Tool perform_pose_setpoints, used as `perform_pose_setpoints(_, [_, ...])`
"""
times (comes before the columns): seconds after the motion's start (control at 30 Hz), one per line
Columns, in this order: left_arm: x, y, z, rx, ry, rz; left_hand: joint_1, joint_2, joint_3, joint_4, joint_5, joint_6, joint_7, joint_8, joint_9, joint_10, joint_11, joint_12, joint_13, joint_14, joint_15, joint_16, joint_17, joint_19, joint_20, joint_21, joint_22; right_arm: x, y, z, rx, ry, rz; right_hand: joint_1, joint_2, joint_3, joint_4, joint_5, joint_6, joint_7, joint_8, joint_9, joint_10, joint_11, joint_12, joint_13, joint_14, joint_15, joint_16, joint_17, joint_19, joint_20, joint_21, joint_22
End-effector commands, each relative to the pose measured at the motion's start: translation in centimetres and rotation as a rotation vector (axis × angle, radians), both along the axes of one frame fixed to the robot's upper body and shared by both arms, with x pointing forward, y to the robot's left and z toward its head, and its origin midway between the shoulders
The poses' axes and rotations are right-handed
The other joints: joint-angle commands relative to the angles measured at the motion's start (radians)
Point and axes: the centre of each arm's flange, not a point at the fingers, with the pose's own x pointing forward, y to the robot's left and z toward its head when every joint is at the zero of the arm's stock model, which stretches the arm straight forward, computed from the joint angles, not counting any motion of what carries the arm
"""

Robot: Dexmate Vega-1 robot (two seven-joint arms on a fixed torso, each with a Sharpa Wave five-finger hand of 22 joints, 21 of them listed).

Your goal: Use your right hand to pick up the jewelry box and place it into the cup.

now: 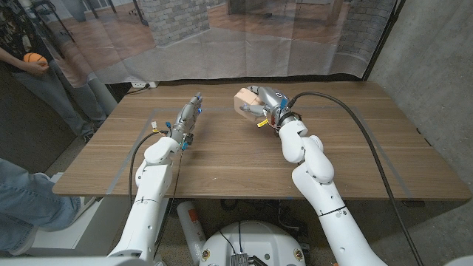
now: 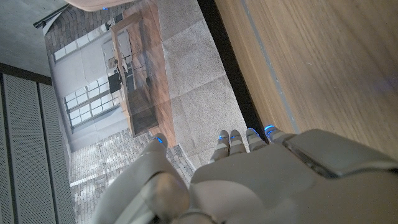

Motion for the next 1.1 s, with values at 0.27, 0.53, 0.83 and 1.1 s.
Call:
perform_pose_setpoints(0.27, [-0.1, 0.5, 0.2, 0.001, 0.0, 0.006, 0.01, 0.0, -0.001, -0.002, -0.001, 0.001, -0.004, 0.001, 0.004, 0.006, 0.001, 0.001, 0.004, 0.001, -0.001, 0.0, 0.004, -0.042, 0.005, -0.001, 0.005, 0.1, -1.3, 2.8, 0.011, -0.043, -0.043, 0.063, 0.076, 0.009, 0.012, -0.002, 0.015, 0.0, 0.002, 0.004, 0.051, -0.039, 0.0, 0.002, 0.004, -0.075, -0.003, 0.003, 0.003, -0.003, 0.008, 0.005])
perform_pose_setpoints(0.53, [0.0, 0.5, 0.2, 0.001, 0.001, 0.007, 0.011, 0.001, -0.001, -0.002, -0.001, 0.001, -0.003, 0.001, 0.004, 0.005, 0.001, 0.0, 0.004, 0.0, -0.001, -0.001, 0.004, -0.043, 0.005, -0.001, 0.005, 0.1, -2.1, 3.4, 0.003, -0.073, -0.082, 0.063, 0.076, 0.009, 0.012, -0.004, 0.017, -0.001, 0.002, 0.005, 0.054, -0.04, 0.0, 0.002, 0.005, -0.077, -0.004, 0.005, 0.003, -0.003, 0.01, 0.005])
perform_pose_setpoints(0.83, [0.0, 0.6, 0.2, 0.004, 0.004, 0.006, 0.012, 0.001, -0.002, -0.003, -0.002, 0.002, -0.005, 0.001, 0.004, 0.006, 0.0, 0.0, 0.004, 0.0, -0.001, -0.001, 0.004, -0.042, 0.006, 0.0, 0.005, 0.0, -3.0, 4.1, 0.012, -0.088, -0.111, 0.063, 0.077, 0.008, 0.013, -0.007, 0.017, 0.0, 0.001, 0.006, 0.059, -0.042, 0.001, 0.003, 0.007, -0.077, -0.005, 0.007, 0.004, -0.003, 0.012, 0.005])
perform_pose_setpoints(1.1, [0.1, 0.4, 0.2, 0.003, 0.007, -0.003, 0.013, 0.002, -0.003, -0.003, -0.002, 0.003, -0.005, 0.002, 0.004, 0.005, 0.0, 0.0, 0.004, 0.0, -0.001, -0.001, 0.004, -0.042, 0.006, 0.0, 0.005, 0.0, -3.4, 4.7, 0.02, -0.118, -0.136, 0.062, 0.077, 0.007, 0.014, -0.01, 0.019, -0.002, 0.001, 0.006, 0.063, -0.043, 0.0, 0.003, 0.011, -0.079, -0.005, 0.008, 0.006, -0.004, 0.014, 0.005])
